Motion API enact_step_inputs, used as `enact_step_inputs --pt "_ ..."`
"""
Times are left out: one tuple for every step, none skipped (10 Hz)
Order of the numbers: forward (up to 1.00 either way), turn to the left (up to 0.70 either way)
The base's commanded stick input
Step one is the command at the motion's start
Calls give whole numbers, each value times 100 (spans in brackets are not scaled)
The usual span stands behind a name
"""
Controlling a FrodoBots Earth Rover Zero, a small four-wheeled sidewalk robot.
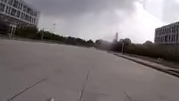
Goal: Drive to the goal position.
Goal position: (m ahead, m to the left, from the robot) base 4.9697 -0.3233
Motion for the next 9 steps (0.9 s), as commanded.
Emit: enact_step_inputs --pt "70 0" --pt "70 0" --pt "70 0" --pt "70 0" --pt "70 0" --pt "70 0" --pt "70 0" --pt "70 0" --pt "70 0"
